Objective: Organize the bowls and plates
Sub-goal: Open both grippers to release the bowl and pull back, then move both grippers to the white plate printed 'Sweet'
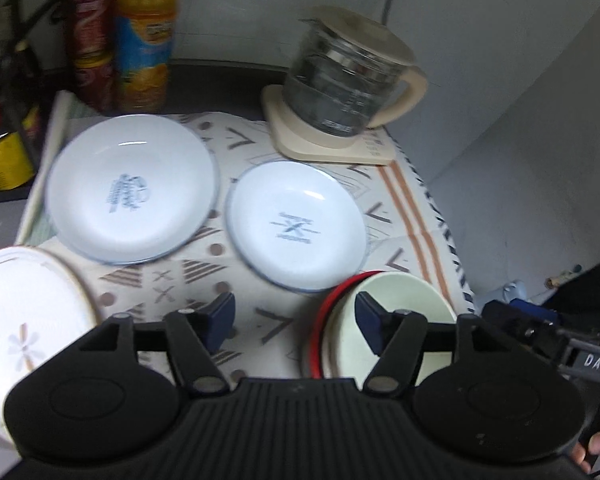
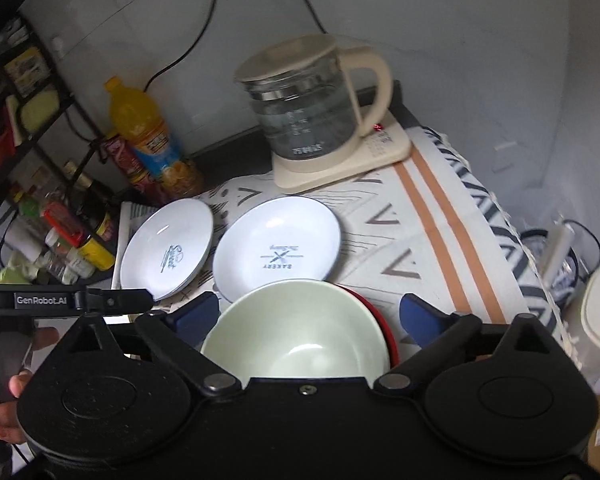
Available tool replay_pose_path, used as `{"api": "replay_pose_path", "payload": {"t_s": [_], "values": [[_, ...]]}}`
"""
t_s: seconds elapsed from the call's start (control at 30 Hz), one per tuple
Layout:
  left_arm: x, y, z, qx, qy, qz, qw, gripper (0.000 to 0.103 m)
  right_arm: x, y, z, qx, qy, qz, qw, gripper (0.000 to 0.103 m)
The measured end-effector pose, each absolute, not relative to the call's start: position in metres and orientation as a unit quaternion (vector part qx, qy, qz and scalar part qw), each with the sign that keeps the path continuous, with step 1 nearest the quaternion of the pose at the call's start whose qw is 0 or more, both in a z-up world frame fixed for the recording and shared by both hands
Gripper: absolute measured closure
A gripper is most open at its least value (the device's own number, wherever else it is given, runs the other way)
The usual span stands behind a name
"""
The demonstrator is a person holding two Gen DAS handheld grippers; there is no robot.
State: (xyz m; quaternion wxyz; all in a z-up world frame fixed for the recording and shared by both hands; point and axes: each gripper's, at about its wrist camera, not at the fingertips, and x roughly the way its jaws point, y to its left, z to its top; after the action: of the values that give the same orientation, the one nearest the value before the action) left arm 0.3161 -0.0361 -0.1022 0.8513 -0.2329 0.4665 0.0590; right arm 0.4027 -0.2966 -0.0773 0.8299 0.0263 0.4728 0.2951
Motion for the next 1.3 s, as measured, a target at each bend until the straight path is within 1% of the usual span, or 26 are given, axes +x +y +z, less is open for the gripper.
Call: {"api": "replay_pose_path", "payload": {"t_s": [0.1, 0.23, 0.27, 0.47, 0.53, 0.67, 0.77, 0.8, 0.83, 1.03, 1.1, 1.2, 1.3], "values": [[0.304, -0.031, -0.100, -0.231, 0.464, 0.071, 0.852, 0.037, 0.404, -0.289, -0.076, 0.015, 0.472, 0.313, 0.824, 0.004], [0.290, -0.027, -0.098, -0.231, 0.462, 0.094, 0.851, 0.030, 0.405, -0.278, -0.075, -0.005, 0.473, 0.330, 0.817, 0.001], [0.286, -0.026, -0.098, -0.233, 0.461, 0.098, 0.851, 0.029, 0.404, -0.276, -0.074, -0.008, 0.472, 0.336, 0.815, 0.000], [0.260, -0.017, -0.101, -0.246, 0.458, 0.138, 0.843, 0.021, 0.403, -0.263, -0.072, -0.026, 0.470, 0.363, 0.804, 0.000], [0.251, -0.016, -0.102, -0.246, 0.458, 0.152, 0.841, 0.017, 0.402, -0.258, -0.072, -0.034, 0.469, 0.373, 0.800, 0.000], [0.237, -0.013, -0.103, -0.257, 0.453, 0.183, 0.834, 0.013, 0.400, -0.245, -0.071, -0.049, 0.463, 0.403, 0.788, 0.000], [0.226, -0.012, -0.102, -0.267, 0.443, 0.201, 0.832, 0.008, 0.396, -0.235, -0.068, -0.061, 0.445, 0.433, 0.781, 0.000], [0.222, -0.012, -0.100, -0.268, 0.436, 0.206, 0.834, 0.003, 0.395, -0.231, -0.066, -0.065, 0.438, 0.442, 0.780, 0.000], [0.219, -0.013, -0.098, -0.267, 0.428, 0.212, 0.837, 0.001, 0.394, -0.228, -0.065, -0.068, 0.431, 0.449, 0.780, 0.000], [0.202, -0.016, -0.084, -0.258, 0.383, 0.248, 0.851, 0.000, 0.394, -0.213, -0.062, -0.043, 0.407, 0.491, 0.769, 0.000], [0.201, -0.016, -0.083, -0.250, 0.387, 0.264, 0.847, 0.000, 0.393, -0.209, -0.062, -0.047, 0.399, 0.497, 0.769, 0.000], [0.200, -0.017, -0.084, -0.231, 0.406, 0.279, 0.839, 0.000, 0.383, -0.197, -0.062, -0.095, 0.366, 0.494, 0.783, 0.000], [0.197, -0.019, -0.088, -0.226, 0.418, 0.279, 0.835, 0.000, 0.376, -0.190, -0.063, -0.113, 0.352, 0.507, 0.779, 0.000]]}}
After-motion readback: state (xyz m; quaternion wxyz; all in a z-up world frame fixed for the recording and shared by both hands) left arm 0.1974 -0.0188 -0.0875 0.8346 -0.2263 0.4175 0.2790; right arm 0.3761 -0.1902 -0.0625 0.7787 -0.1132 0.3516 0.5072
